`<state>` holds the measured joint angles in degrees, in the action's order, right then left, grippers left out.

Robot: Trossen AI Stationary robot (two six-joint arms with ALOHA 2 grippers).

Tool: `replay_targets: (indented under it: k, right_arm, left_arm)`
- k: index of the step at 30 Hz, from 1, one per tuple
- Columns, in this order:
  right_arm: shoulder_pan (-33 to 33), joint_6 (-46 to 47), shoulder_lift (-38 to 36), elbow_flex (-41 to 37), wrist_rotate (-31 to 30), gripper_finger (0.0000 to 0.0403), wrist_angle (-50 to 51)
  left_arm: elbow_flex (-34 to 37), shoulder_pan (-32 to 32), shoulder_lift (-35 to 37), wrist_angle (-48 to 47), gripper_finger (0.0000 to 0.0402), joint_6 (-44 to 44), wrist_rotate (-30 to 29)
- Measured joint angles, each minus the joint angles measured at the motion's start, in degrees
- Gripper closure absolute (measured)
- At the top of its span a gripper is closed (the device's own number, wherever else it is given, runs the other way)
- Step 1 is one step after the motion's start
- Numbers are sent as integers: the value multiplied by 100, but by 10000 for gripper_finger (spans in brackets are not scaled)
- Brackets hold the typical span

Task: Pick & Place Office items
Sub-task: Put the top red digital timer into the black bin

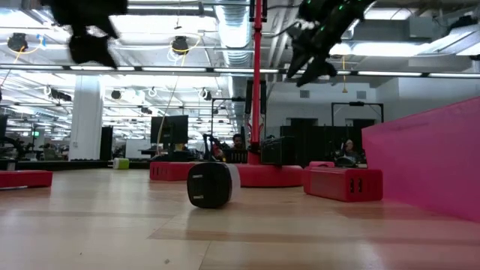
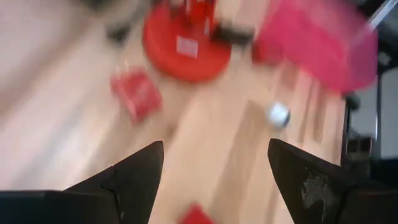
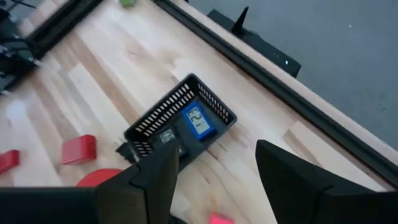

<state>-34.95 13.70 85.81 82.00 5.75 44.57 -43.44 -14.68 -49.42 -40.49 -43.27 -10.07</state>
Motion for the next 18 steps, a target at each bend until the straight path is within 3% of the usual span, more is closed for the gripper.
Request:
replay_targets:
  k: [9, 13, 18]
  right_arm:
    - [416, 294, -872, 2, -450, 196, 371]
    - [642, 490, -1297, 2, -636, 196, 422]
    - [909, 687, -1844, 1, -980, 196, 490]
  left_arm:
    - [-2, -1866, -832, -186, 117, -2691, -210]
    - [0, -2137, -1498, -403, 116, -4155, -184]
    - [2, -2098, -2236, -198, 116, -4969, 100]
